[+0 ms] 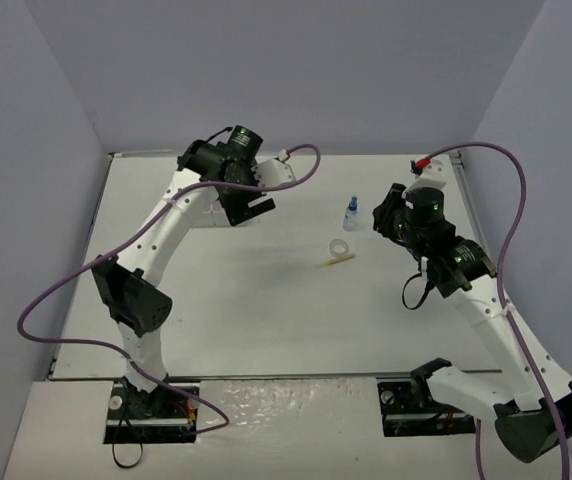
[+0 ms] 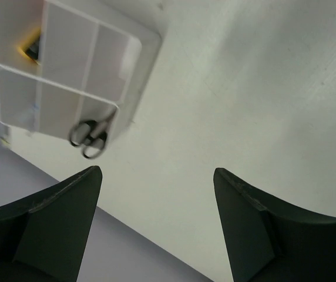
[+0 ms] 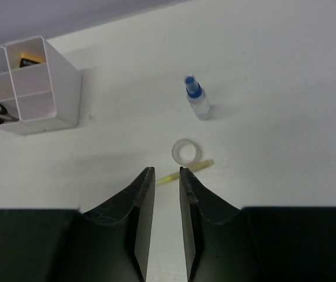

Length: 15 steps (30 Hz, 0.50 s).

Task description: Sort the stationery into containers

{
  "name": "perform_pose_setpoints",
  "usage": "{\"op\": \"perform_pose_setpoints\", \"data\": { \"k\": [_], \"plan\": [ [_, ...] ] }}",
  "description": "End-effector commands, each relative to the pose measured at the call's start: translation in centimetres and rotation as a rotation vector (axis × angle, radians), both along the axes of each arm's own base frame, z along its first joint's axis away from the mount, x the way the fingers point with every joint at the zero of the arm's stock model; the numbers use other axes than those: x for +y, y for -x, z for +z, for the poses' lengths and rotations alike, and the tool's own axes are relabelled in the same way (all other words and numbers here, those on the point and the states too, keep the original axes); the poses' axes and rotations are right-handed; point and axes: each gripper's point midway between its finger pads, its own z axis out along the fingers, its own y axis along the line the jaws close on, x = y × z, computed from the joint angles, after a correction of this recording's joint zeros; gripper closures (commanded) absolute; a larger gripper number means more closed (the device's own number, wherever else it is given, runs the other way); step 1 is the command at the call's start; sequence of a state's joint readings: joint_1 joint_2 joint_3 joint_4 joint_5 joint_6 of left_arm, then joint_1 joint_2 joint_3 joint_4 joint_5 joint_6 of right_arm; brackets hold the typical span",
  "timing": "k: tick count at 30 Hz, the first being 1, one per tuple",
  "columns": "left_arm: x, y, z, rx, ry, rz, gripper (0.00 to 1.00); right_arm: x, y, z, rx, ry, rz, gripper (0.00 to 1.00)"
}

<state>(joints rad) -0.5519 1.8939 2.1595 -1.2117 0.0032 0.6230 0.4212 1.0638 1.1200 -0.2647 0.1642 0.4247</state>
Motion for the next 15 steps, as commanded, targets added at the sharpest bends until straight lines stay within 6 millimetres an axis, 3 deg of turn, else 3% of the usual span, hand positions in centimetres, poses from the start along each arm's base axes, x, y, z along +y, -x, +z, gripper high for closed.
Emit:
{"op": "perform_pose_setpoints", "data": {
  "k": [1,4,7,15],
  "plan": [
    [2.1,3.7,2.1,0.024,0.227,0.233,0.26,1.1,1.8,-8.3,0.208,-0.057,-0.032,0.74],
    [2.5,4.3,1.8,-0.013,0.295,0.255,0.26,2.0,0.8,-11.0,0.229,-0.035,-0.04,0.67],
    [3.8,4.4,0.2,0.019,0.348,0.324,0.26,2.9,-1.1,-10.9,0.18,-0.047,-0.034,0.65],
    [9.1,0.1,1.8,-0.087,0.518,0.534,0.26,4.1,-4.5,-16.6,0.259,0.026,-0.026,0.64]
  ]
}}
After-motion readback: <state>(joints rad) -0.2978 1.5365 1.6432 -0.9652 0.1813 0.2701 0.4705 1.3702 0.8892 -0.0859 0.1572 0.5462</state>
